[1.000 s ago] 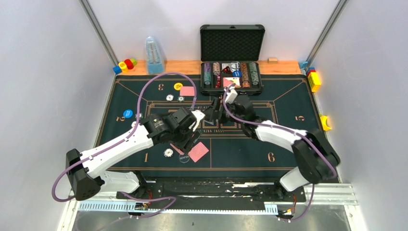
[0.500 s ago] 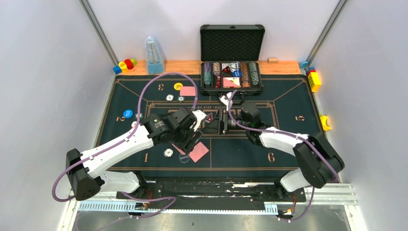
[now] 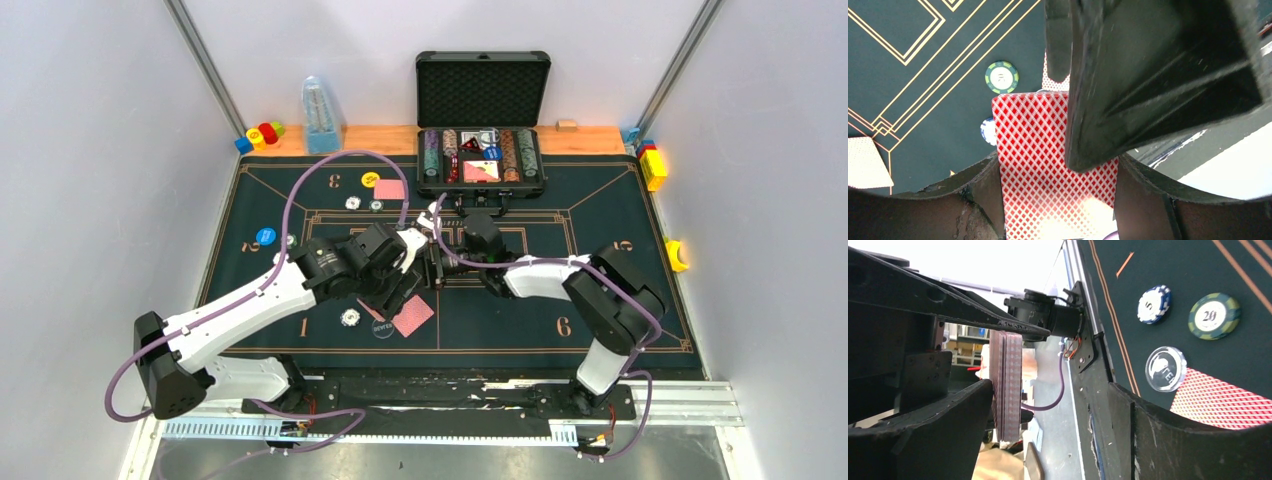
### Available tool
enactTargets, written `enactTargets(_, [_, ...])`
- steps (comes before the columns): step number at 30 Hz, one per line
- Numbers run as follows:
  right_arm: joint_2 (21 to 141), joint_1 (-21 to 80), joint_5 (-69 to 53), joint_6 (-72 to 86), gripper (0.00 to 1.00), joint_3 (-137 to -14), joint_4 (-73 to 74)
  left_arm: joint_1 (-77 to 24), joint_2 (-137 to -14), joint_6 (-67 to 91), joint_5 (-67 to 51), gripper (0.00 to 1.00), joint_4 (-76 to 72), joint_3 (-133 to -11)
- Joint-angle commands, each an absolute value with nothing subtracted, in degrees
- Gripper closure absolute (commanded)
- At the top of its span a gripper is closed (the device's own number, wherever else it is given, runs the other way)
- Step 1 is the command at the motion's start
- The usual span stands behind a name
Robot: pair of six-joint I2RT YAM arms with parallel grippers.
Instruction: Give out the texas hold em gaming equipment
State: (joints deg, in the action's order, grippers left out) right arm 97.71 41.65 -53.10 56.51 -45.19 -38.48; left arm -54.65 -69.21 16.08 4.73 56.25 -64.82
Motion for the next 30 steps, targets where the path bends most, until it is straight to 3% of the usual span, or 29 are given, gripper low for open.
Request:
enactTargets(1, [99.4,43.5,-56.6,57.9,0.15,-47.7,-43.3,-54.8,-67.4,15.0,4.5,1.00,54.0,-65.0])
enactTargets(6, [98.9,43.9,-55.7,56.6,0.18,-47.3,-41.8,-54.8,-67.3,15.0,4.5,1.00,53.9,-65.0])
enactTargets(13, [94.7,43.4,-49.5,49.5,0.27,-47.9,-28.4,-54.8,-66.8,15.1,4.5,1.00,53.9,-64.7])
enactTargets(26, [87.6,41.9,-43.0,44.3,0.28,-47.9,-18.0,-54.8,-66.3,15.1,4.0,1.00,53.9,-64.3])
enactTargets(30, [86.2,41.7,-42.9,43.6,0.36,-48.2,-17.0,-54.8,-66.3,15.1,3.9,1.00,53.9,-64.2])
